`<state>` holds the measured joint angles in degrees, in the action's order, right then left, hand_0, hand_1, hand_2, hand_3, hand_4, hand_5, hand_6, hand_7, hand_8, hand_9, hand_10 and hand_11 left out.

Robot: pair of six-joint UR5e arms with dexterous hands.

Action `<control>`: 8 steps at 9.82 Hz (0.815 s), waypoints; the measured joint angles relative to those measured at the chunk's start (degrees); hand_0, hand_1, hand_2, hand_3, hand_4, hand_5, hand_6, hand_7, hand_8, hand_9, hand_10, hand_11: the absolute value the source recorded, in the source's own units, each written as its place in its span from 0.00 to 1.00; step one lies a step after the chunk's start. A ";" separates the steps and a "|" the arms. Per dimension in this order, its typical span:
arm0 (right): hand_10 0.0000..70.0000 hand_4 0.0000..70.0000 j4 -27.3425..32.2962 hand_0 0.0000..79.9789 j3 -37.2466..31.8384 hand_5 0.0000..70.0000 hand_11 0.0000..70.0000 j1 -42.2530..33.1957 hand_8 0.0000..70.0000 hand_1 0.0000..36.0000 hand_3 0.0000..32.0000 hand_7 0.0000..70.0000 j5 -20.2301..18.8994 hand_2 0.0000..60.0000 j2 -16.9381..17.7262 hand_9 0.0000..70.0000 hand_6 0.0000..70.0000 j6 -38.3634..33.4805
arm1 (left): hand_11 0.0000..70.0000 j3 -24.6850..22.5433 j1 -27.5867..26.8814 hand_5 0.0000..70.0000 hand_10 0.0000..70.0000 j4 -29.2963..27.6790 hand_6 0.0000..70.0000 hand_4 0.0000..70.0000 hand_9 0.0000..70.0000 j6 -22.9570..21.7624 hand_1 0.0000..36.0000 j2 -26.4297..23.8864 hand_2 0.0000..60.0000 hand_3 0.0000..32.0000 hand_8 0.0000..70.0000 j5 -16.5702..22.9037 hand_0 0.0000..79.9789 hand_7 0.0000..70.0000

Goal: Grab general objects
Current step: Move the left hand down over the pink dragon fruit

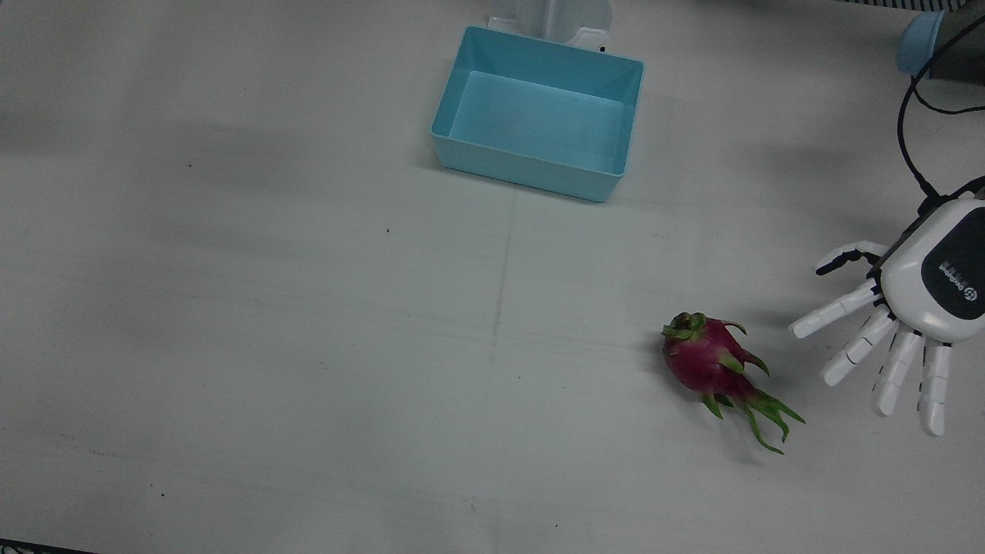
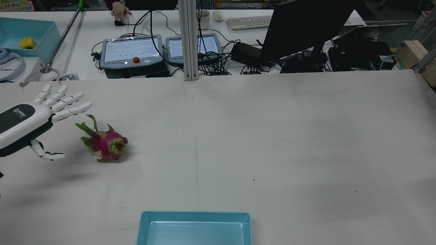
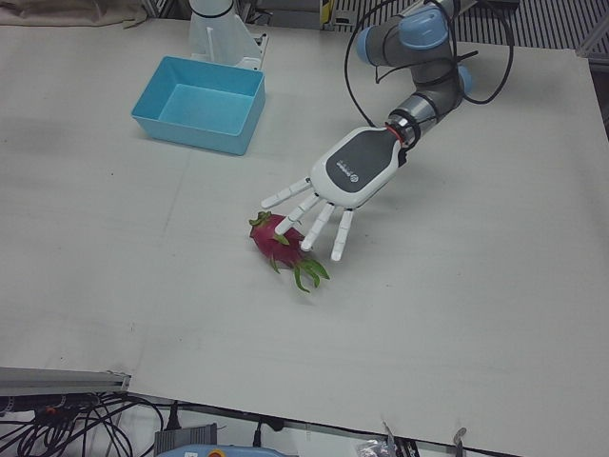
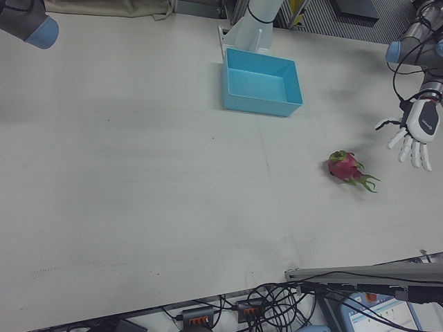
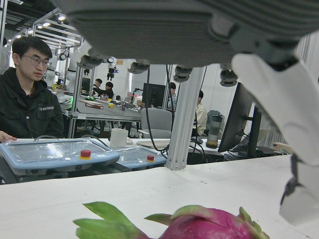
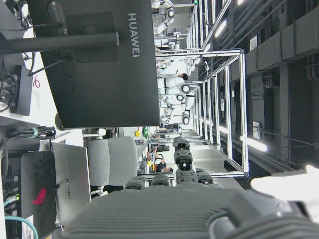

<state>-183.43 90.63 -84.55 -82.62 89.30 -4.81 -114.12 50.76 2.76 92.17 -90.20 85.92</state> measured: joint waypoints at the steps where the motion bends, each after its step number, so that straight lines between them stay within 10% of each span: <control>1: 0.00 0.00 0.00 0.00 0.00 0.00 0.00 0.00 0.00 0.00 0.00 0.00 0.00 0.00 0.00 0.00 0.00 0.00 | 0.00 0.80 -1.63 0.00 0.00 2.31 0.00 0.00 0.00 0.87 1.00 -2.53 0.49 1.00 0.00 -0.25 0.76 0.05; 8: 0.00 0.00 0.00 0.00 0.00 0.00 0.00 0.00 0.00 0.00 0.00 0.00 0.00 0.00 -0.02 0.00 0.00 -0.02 | 0.00 5.24 -7.17 0.00 0.00 6.53 0.00 0.00 0.00 13.74 1.00 -10.01 0.28 1.00 0.00 -2.38 1.00 0.00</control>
<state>-183.43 90.63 -84.55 -82.62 89.28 -4.83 -108.88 43.59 9.29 105.91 -100.21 83.54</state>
